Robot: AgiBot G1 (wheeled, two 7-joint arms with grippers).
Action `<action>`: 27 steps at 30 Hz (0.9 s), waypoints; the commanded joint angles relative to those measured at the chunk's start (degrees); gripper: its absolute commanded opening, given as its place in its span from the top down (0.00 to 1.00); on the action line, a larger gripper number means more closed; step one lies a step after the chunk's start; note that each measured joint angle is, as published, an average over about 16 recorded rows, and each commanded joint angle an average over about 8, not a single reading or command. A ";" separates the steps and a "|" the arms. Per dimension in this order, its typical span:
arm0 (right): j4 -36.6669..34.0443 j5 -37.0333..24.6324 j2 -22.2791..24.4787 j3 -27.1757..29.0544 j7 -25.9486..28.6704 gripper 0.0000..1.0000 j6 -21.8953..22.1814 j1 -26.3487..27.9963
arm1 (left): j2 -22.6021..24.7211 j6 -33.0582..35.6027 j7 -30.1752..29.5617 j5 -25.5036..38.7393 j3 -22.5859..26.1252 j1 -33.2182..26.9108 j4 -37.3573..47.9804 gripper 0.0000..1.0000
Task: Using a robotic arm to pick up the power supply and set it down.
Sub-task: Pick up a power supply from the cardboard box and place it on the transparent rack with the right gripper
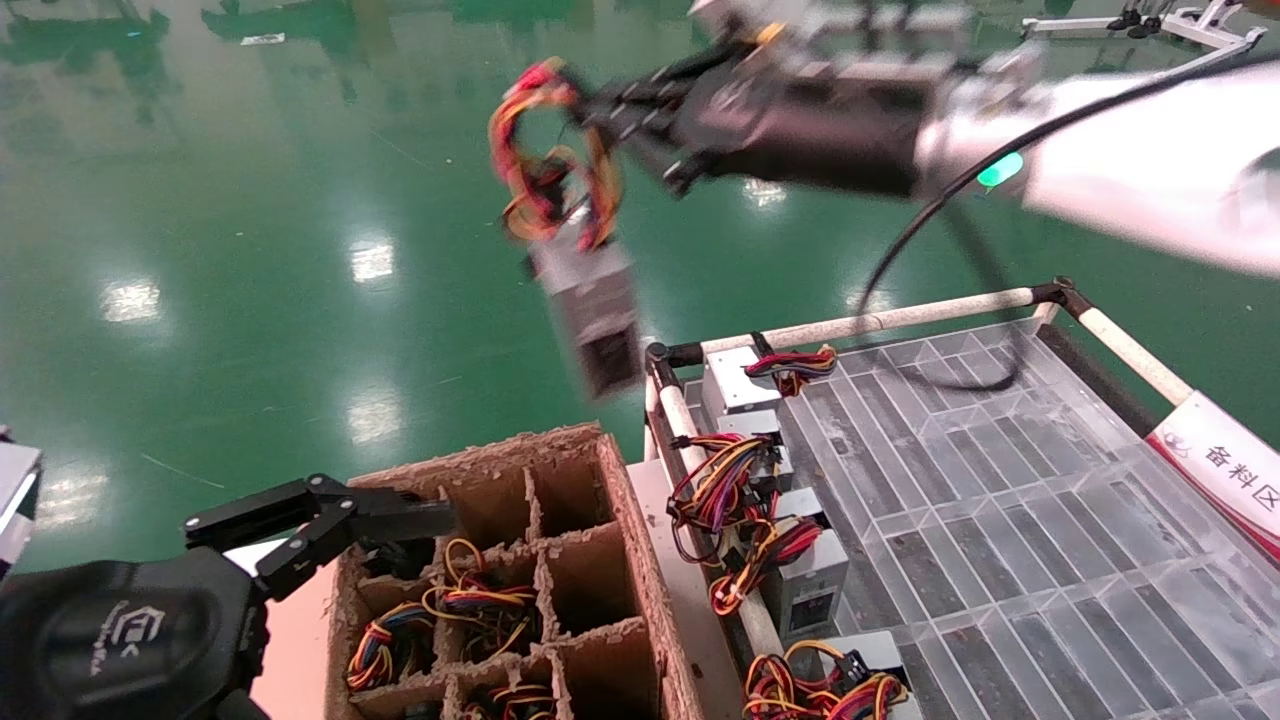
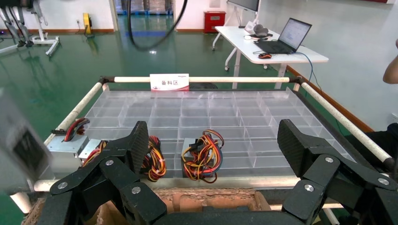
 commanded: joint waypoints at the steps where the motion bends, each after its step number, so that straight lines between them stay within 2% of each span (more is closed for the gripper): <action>1: -1.31 -0.39 0.84 -0.13 -0.34 1.00 -0.66 2.11 | 0.00 0.00 0.00 0.00 0.00 0.00 0.00 0.00; 13: -6.58 -8.22 7.33 -5.31 0.08 1.00 -4.42 10.04 | 0.00 0.00 0.01 -0.01 0.01 0.00 0.00 0.00; 21: -8.06 -11.87 11.45 -7.85 0.91 1.00 -9.06 10.66 | -0.01 -0.01 0.01 -0.01 0.02 0.00 0.00 0.00; 27: -8.85 -14.63 12.48 -9.77 2.35 1.00 -10.85 9.83 | -0.01 -0.01 0.01 -0.01 0.02 -0.01 0.00 0.00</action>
